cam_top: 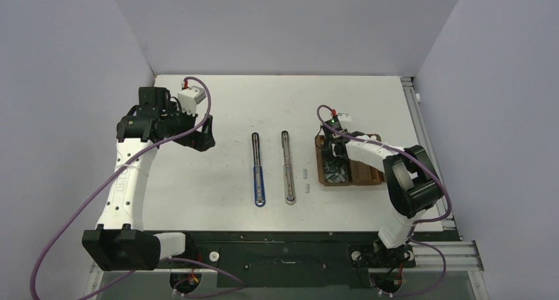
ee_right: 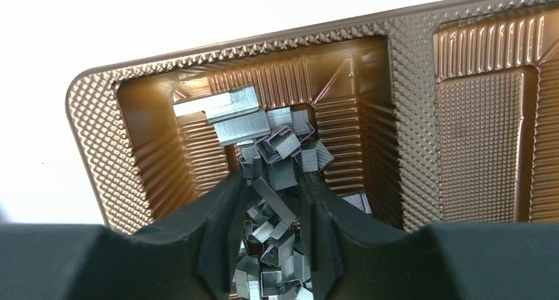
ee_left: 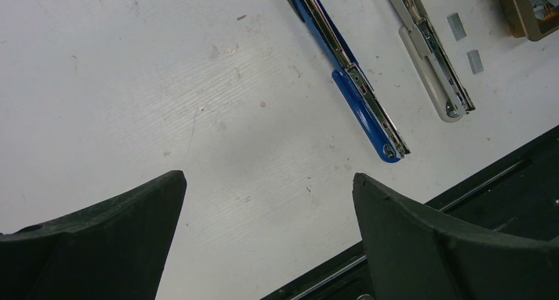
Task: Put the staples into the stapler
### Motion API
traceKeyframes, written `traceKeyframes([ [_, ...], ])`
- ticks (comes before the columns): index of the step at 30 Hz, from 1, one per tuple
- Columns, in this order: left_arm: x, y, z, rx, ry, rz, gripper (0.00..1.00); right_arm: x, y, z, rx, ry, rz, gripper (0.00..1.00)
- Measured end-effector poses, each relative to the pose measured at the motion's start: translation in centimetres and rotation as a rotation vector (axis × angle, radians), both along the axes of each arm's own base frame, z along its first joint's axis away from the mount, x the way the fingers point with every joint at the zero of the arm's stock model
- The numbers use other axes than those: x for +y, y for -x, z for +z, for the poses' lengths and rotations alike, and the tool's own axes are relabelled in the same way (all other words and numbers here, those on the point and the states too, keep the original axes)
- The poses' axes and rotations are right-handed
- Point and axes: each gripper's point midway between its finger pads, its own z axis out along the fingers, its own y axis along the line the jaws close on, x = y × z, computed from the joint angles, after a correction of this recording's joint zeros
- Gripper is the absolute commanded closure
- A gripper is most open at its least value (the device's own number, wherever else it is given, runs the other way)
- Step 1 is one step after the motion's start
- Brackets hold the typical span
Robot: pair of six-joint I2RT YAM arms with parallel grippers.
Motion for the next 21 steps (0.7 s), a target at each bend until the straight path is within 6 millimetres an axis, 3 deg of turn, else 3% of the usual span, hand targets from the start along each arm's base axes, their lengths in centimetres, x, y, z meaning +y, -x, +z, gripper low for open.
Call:
traceKeyframes([
  [9,0.00,0.00,0.00,0.000,0.000,0.000,0.04,-0.22,0.08,-0.20,-0.002,0.008,-0.005,0.91],
  [21,0.00,0.00,0.00,0.000,0.000,0.000,0.04,-0.42,0.37,0.07,-0.008,0.007,-0.012,0.91],
])
